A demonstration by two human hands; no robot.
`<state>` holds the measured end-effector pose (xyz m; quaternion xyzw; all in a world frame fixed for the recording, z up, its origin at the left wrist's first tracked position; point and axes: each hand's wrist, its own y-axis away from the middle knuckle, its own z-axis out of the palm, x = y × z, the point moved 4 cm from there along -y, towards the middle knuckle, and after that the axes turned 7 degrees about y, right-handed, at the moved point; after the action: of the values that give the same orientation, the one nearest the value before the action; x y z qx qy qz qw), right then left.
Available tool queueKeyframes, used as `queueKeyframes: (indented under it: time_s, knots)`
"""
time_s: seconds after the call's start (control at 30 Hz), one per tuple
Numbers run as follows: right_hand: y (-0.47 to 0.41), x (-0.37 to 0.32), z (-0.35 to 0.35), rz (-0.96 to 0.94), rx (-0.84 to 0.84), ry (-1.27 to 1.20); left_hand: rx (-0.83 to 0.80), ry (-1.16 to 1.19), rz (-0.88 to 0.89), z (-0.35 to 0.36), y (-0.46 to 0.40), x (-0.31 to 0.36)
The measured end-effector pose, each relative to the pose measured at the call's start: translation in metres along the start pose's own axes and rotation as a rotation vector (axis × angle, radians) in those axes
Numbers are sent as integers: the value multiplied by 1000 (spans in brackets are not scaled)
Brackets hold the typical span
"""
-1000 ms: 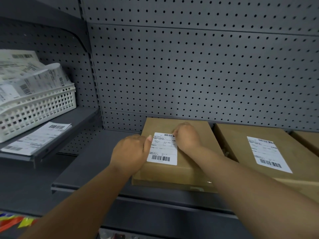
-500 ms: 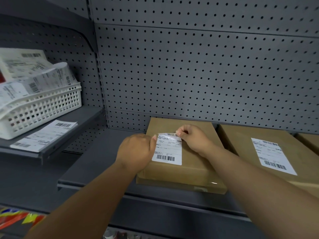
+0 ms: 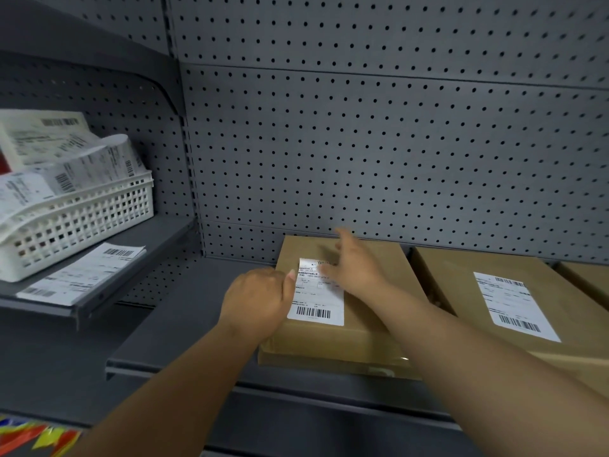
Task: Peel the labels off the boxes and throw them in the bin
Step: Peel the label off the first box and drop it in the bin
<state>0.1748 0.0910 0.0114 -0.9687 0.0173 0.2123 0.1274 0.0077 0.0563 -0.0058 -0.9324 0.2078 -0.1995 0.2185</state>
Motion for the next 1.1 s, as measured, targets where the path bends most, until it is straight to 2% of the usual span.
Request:
queueKeyframes:
  time_s: [0.07, 0.13, 0.23, 0.33, 0.47, 0.53, 0.57, 0.63, 0.7, 0.73, 1.0, 1.1]
  knots:
    - [-6, -18, 4, -141, -98, 296, 2, 0, -4, 0, 0, 0]
    - [-11, -33, 6, -195, -153, 406, 6, 7, -10, 1, 0, -1]
    - [-15, -48, 7, -191, -224, 331, 9, 23, -2, 1, 0, -2]
    - [-17, -50, -1, -162, -193, 202, 18, 36, 5, -1, 0, -2]
    - [-7, -54, 6, -197, -212, 145, 35, 19, 27, -1, 1, -1]
    - [-5, -45, 7, -224, -254, 226, 38, 12, 30, -1, 2, 0]
    - [-9, -34, -2, -216, -217, 331, 36, 7, 30, -2, 2, 0]
    - [-24, -3, -35, -90, 34, 504, 25, -16, 36, -2, 2, 2]
    - [-33, 17, -69, -3, 284, 485, 5, -47, 32, -1, 3, 2]
    - [-36, 17, -78, -8, 340, 457, 0, -52, 28, -1, 3, 1]
    - [-28, -14, -96, -144, 433, 221, -31, 17, -21, -5, 1, 2]
    - [-21, -16, -100, -128, 412, 150, -28, 196, -174, -10, 0, -1]
